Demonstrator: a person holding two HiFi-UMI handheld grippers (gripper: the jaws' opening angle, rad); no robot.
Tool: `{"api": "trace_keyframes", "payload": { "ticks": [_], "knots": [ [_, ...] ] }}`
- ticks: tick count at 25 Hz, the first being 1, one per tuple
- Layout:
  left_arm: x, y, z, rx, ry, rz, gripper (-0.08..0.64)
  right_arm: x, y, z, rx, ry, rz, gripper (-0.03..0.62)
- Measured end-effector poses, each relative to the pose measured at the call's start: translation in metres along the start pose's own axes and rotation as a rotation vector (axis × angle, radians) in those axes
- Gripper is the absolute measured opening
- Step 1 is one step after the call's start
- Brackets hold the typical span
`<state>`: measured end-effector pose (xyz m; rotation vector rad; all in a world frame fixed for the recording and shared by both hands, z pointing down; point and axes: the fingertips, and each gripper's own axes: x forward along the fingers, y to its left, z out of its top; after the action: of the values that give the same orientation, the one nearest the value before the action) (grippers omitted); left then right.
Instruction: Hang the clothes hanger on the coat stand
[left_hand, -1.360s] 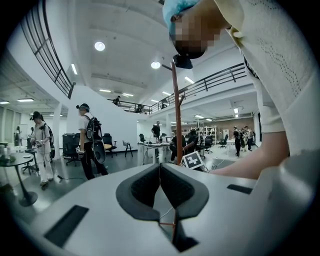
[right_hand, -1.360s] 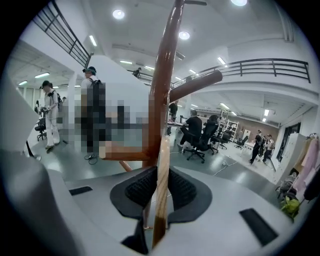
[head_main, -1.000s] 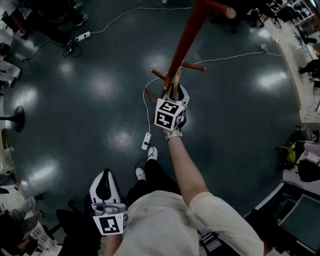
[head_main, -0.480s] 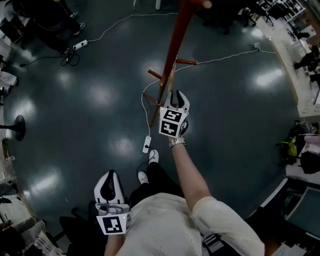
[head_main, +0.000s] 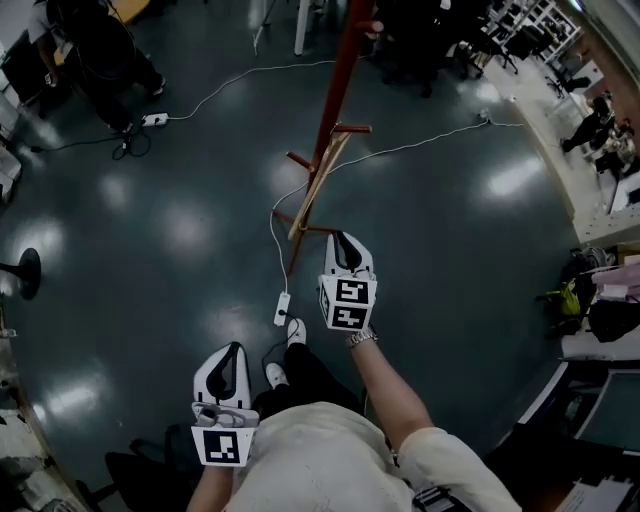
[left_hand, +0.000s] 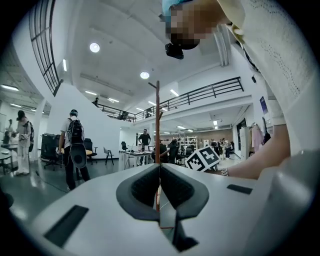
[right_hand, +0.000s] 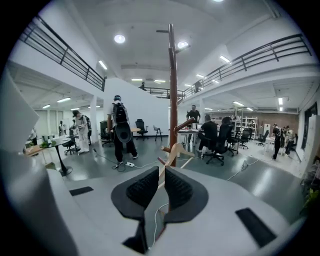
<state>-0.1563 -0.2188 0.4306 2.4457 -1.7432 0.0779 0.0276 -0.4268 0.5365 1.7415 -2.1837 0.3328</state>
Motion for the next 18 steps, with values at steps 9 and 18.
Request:
{"api": "trace_keyframes", "payload": {
  "ticks": [9, 18],
  "knots": [
    [-0.052, -0.039, 0.001, -0.021, -0.076, -0.13, 0.012, -0.149, 0.043, 0.004, 0.118, -0.079, 0.116, 0.02],
    [-0.063, -0.074, 0.021, 0.013, -0.138, -0.219, 0.012, -0.275, 0.071, 0.024, 0.112, -0.157, 0.158, 0.02]
  ]
}}
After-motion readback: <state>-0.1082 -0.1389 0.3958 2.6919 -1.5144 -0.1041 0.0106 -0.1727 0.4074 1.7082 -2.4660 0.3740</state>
